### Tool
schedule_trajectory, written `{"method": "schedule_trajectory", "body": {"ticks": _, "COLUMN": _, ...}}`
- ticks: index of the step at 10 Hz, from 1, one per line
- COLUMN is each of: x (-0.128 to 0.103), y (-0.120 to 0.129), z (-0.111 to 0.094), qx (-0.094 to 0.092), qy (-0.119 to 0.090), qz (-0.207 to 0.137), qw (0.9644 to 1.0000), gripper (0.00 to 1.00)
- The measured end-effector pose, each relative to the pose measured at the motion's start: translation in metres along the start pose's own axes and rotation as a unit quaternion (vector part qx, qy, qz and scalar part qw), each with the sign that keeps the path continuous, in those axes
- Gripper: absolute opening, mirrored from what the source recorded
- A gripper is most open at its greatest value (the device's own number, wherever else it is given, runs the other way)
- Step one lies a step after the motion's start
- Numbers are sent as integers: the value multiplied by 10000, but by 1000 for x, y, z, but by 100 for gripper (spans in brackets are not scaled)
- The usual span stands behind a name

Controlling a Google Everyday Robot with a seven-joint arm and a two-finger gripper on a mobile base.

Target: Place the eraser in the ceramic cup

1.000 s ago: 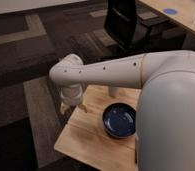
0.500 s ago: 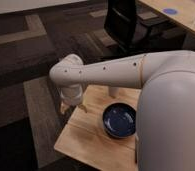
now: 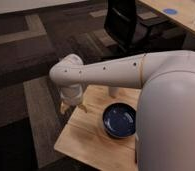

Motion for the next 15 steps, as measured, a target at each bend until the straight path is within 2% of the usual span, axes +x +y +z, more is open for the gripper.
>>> {"method": "schedule_trajectory", "body": {"ticks": 4, "x": 0, "y": 0, "z": 0, "qx": 2, "qy": 0, "qz": -3, "qw": 10000, "gripper": 65}}
{"method": "schedule_trajectory", "body": {"ticks": 6, "x": -3, "y": -9, "z": 0, "qx": 79, "qy": 24, "qz": 14, "qw": 10000, "gripper": 65}}
{"method": "schedule_trajectory", "body": {"ticks": 10, "x": -39, "y": -65, "z": -24, "qx": 352, "qy": 43, "qz": -93, "qw": 9993, "gripper": 65}}
{"method": "schedule_trajectory", "body": {"ticks": 11, "x": -53, "y": -95, "z": -36, "qx": 465, "qy": 114, "qz": -51, "qw": 9988, "gripper": 65}}
{"method": "schedule_trajectory", "body": {"ticks": 15, "x": -57, "y": -101, "z": -41, "qx": 481, "qy": 139, "qz": -77, "qw": 9987, "gripper": 65}}
